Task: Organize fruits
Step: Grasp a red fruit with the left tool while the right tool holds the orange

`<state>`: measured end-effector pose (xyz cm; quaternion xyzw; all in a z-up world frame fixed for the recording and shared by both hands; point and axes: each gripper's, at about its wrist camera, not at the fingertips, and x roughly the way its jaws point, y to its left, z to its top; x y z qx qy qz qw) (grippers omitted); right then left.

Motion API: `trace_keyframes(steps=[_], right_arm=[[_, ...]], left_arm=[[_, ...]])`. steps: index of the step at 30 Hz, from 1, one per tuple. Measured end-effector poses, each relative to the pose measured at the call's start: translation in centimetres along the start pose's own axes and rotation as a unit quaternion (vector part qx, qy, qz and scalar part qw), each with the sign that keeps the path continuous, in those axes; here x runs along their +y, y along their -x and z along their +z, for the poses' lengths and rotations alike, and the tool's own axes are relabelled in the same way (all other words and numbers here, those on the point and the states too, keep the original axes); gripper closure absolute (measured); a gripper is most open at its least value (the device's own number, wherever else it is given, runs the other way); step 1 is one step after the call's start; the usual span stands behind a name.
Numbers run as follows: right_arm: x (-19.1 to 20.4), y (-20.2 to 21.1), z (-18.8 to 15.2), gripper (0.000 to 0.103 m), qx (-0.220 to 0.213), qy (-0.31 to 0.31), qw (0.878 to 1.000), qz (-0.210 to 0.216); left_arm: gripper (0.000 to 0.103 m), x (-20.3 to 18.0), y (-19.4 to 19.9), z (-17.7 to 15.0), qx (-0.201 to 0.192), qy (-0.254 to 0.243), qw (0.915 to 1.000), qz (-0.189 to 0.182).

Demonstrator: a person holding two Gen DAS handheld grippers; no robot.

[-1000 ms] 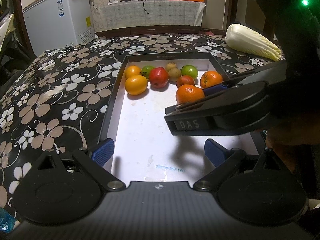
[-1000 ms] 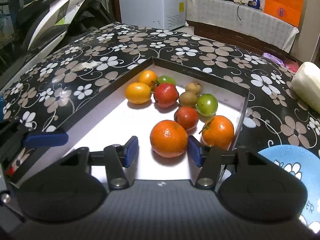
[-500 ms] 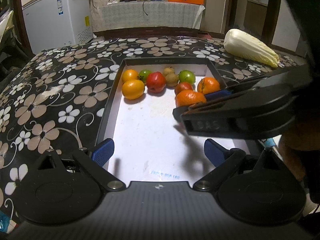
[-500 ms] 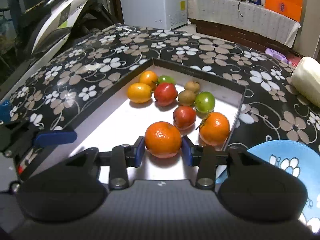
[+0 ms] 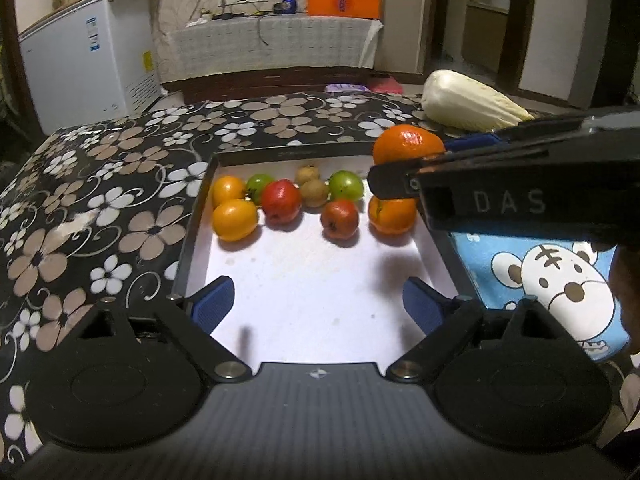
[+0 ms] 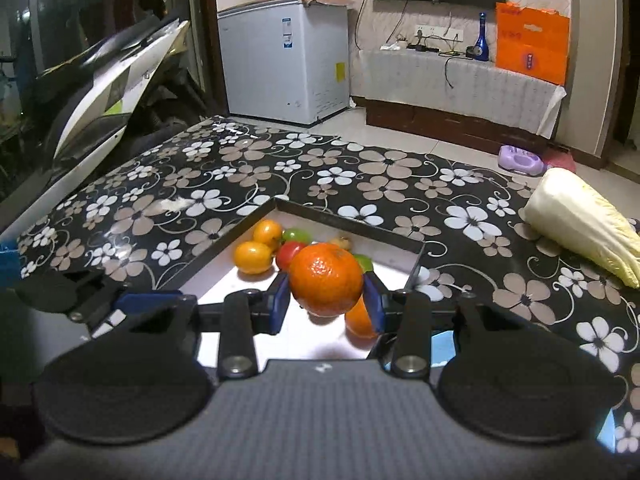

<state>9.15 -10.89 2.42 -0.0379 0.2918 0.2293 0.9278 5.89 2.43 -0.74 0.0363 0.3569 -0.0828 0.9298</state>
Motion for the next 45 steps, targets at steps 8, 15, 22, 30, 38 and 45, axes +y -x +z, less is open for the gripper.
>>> trace_keyframes(steps=[8, 15, 22, 30, 38, 45], right_arm=[[-1.0, 0.7, 0.1, 0.060, -0.012, -0.015, 1.000, -0.011], [-1.9, 1.1, 0.1, 0.060, -0.016, -0.031, 0.999, -0.020], [-2.1, 1.4, 0.1, 0.060, -0.020, -0.035, 0.999, -0.018], [-2.3, 1.6, 0.0, 0.060, -0.017, -0.037, 0.999, -0.017], [-2.2, 1.5, 0.0, 0.060, -0.014, -0.034, 0.999, -0.014], [-2.1, 1.4, -0.1, 0.060, -0.013, -0.032, 0.999, -0.012]], left_arm=[[0.026, 0.9, -1.3, 2.0, 0.000, -0.003, 0.9995, -0.030], [0.044, 1.8, -3.2, 3.2, 0.017, 0.007, 0.9985, -0.051], [0.050, 0.6, -4.7, 3.5, 0.018, -0.019, 0.9976, -0.064], [0.059, 0.5, -6.6, 4.0, 0.031, -0.019, 0.9973, -0.063], [0.067, 0.1, -7.3, 4.2, 0.027, -0.016, 0.9978, -0.058], [0.070, -0.1, -7.2, 4.2, 0.023, -0.009, 0.9983, -0.053]])
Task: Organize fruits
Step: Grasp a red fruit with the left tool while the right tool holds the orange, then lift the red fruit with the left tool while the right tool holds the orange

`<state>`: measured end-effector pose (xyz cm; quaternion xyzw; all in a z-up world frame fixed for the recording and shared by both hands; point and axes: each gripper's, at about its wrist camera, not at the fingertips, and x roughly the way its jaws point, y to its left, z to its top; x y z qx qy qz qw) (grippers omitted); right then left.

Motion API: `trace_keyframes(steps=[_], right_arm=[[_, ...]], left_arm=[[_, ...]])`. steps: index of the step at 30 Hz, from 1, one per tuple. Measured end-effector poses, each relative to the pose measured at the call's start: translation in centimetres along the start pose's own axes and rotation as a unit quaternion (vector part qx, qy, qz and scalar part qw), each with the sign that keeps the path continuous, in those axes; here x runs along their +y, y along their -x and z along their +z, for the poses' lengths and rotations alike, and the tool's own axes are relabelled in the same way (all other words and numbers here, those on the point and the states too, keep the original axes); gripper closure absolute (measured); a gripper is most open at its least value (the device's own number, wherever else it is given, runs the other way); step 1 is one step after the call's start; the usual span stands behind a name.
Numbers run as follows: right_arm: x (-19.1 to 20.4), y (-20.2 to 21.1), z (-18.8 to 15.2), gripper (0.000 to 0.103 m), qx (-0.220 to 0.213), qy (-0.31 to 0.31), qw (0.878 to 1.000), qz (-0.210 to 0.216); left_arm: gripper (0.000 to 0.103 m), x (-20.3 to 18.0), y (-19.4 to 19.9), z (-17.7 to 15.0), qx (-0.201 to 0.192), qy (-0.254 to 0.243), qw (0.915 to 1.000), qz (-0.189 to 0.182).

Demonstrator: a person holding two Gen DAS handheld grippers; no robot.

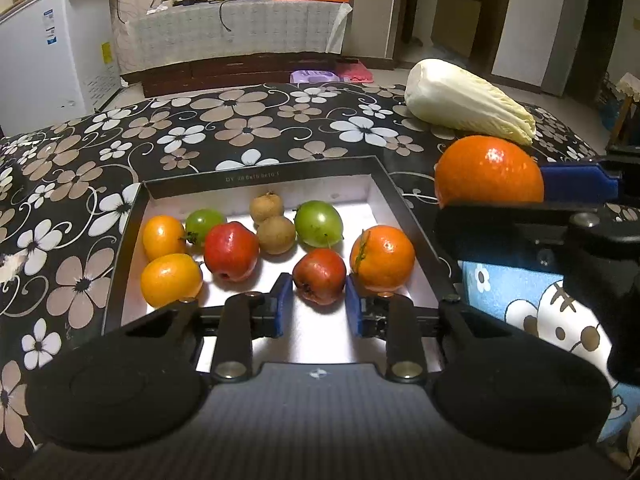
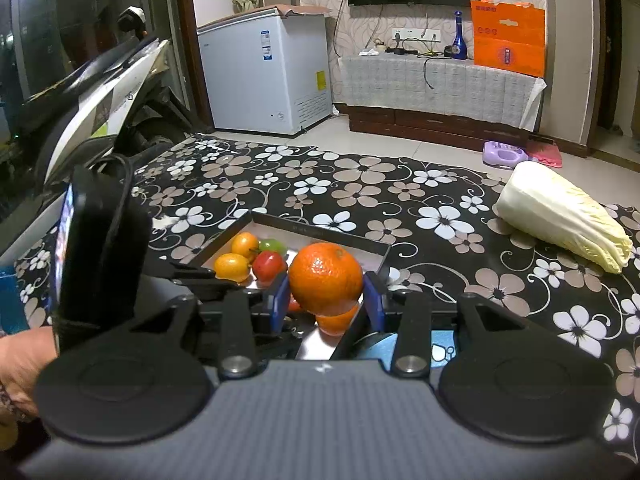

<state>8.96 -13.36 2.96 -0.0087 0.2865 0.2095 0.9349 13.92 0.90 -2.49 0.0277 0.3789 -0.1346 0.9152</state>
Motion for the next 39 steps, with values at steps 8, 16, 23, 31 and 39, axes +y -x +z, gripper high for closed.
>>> trace_keyframes(steps=[8, 16, 23, 31, 39], right_arm=[[0.1, 0.2, 0.0, 0.060, -0.005, 0.000, 1.000, 0.002], [1.0, 0.2, -0.3, 0.060, -0.007, 0.006, 1.000, 0.011], [1.8, 0.5, -0.6, 0.060, -0.009, 0.005, 1.000, 0.012], [2.4, 1.2, -1.0, 0.060, -0.005, 0.006, 1.000, 0.010], [3.8, 2.5, -1.9, 0.060, -0.006, 0.002, 1.000, 0.020]], left_arm=[[0.070, -0.5, 1.4, -0.9, -0.001, 0.004, 0.9999, 0.010], [0.070, 0.5, 4.0, -1.6, 0.000, 0.036, 0.9991, 0.024], [0.070, 0.0, 5.4, -2.8, 0.007, 0.029, 0.9986, 0.045], [0.070, -0.7, 7.2, -4.3, 0.010, 0.030, 0.9983, 0.049], [0.070, -2.0, 8.7, -5.8, 0.012, 0.030, 0.9982, 0.050]])
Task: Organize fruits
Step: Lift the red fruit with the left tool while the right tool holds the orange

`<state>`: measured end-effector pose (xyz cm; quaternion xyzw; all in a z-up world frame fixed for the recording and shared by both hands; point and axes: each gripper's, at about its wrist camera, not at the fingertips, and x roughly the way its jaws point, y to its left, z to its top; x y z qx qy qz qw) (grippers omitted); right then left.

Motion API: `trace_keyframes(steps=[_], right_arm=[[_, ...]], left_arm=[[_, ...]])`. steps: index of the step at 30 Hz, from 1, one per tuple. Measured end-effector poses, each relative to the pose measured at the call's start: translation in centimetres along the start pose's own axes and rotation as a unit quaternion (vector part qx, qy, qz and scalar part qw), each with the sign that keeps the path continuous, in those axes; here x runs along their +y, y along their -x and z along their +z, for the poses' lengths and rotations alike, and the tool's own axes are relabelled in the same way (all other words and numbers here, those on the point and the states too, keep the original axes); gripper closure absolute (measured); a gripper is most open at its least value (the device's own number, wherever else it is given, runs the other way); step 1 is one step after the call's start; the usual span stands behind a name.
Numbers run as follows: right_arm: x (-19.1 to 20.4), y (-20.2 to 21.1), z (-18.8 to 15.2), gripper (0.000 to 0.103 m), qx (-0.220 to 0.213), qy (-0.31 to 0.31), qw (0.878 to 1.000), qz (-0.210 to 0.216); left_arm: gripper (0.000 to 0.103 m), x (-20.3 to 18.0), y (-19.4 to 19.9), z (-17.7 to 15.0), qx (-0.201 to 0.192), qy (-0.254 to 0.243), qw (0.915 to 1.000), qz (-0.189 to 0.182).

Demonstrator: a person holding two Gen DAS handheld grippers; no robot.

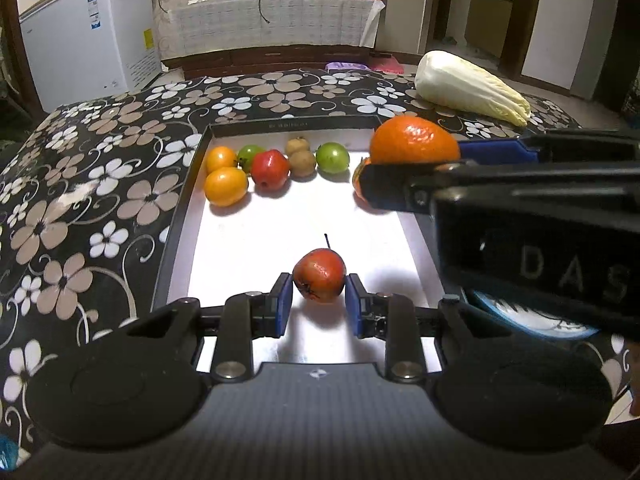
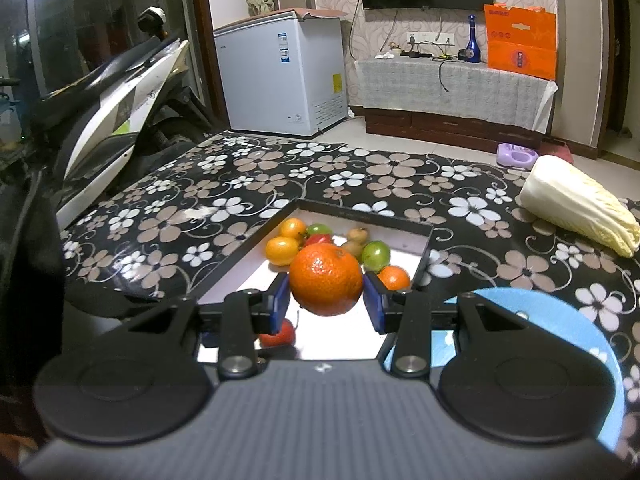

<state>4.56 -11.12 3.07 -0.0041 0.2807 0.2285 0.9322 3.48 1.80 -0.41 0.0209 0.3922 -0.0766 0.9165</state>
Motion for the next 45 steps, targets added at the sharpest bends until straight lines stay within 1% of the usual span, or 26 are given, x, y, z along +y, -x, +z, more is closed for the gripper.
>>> trace_keyframes(steps=[7, 12, 17, 24, 27, 45], right_arm=[[1.3, 1.2, -1.0, 0.060, 0.003, 0.004, 1.000, 0.004], [1.5, 1.8, -1.2, 0.060, 0.001, 0.006, 1.000, 0.005], [0.8, 1.7, -1.1, 0.060, -0.001, 0.001, 1.000, 0.003], [1.0, 1.0, -1.0, 0.060, 0.003, 0.008, 1.000, 0.014], [0.8, 0.9, -0.9, 0.060, 0.004, 0.005, 1.000, 0.012], [0.9, 1.0, -0.8, 0.060, 0.002, 0.006, 1.000, 0.016]], left_arm=[[0.070, -0.5, 1.7, -1.5, 0.002, 0.003, 1.0000, 0.003], [0.070, -0.8, 2.2, -1.6, -0.004, -0.002, 1.0000, 0.007], [0.069, -1.0, 2.1, -1.3, -0.003, 0.000, 1.0000, 0.007], [0.070, -0.9, 1.5, -1.2, 0.001, -0.002, 0.9999, 0.013], [0.069, -0.6, 1.4, -1.1, 0.004, 0.005, 0.9999, 0.012], [0.069, -0.7, 1.1, -0.6, -0.001, 0.002, 0.9999, 0.012]])
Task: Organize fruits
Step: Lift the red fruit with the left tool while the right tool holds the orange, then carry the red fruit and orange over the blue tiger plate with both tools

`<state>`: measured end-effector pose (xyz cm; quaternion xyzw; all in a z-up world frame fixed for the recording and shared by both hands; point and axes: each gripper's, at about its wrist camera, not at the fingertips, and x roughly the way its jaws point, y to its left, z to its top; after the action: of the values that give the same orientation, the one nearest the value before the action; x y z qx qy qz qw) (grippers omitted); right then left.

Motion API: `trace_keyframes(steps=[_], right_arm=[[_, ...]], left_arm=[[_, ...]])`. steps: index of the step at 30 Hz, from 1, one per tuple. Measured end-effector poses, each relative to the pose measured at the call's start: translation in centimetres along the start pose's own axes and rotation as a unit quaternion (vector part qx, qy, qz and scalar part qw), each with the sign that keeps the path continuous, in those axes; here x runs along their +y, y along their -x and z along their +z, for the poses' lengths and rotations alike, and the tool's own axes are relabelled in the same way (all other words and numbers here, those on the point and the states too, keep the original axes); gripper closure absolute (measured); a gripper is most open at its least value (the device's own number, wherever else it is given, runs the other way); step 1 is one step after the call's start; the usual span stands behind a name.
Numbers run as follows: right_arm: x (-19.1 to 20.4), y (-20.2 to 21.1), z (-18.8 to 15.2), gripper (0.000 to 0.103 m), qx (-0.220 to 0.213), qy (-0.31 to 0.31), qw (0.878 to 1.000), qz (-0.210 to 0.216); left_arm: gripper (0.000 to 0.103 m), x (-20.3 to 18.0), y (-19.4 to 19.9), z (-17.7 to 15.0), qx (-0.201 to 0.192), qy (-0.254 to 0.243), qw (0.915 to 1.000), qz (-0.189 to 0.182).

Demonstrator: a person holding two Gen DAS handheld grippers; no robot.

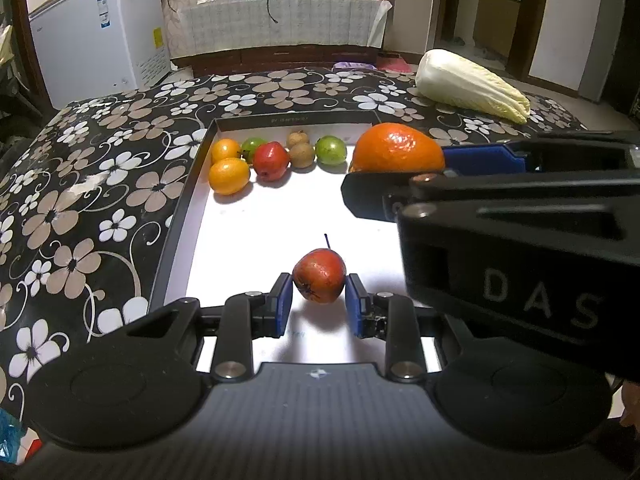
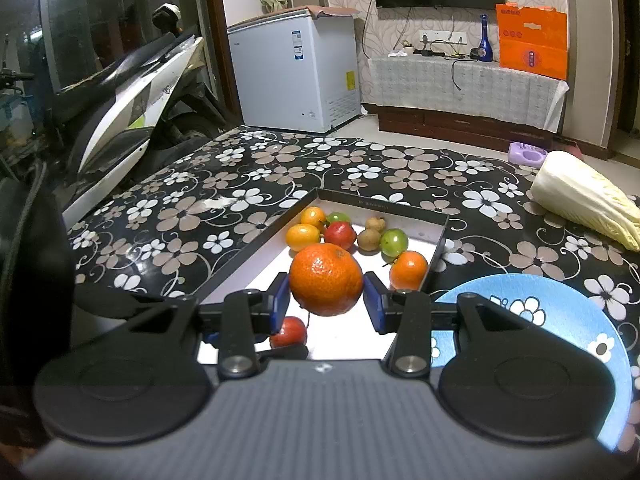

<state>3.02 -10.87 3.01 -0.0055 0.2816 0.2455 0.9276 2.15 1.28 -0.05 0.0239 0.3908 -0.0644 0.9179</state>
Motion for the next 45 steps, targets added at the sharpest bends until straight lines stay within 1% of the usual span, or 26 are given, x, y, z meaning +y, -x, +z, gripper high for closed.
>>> trace_keyframes(steps=[24, 37, 45], right_arm=[[-0.6, 0.5, 0.1, 0.060, -0.004, -0.004, 1.000, 0.002], [-1.7, 1.5, 0.0, 0.060, -0.009, -0.009, 1.000, -0.005], [-2.9, 2.3, -0.3, 0.060, -0.011, -0.016, 1.000, -0.015]], left_arm=[[0.069, -0.9, 0.5, 0.6, -0.010, -0.008, 0.9999, -0.003], [0.069, -2.6, 0.8, 1.2, -0.023, -0.013, 0.9993, -0.026], [0.069, -4.5, 0.6, 1.4, -0.027, -0.020, 0.9985, -0.043]])
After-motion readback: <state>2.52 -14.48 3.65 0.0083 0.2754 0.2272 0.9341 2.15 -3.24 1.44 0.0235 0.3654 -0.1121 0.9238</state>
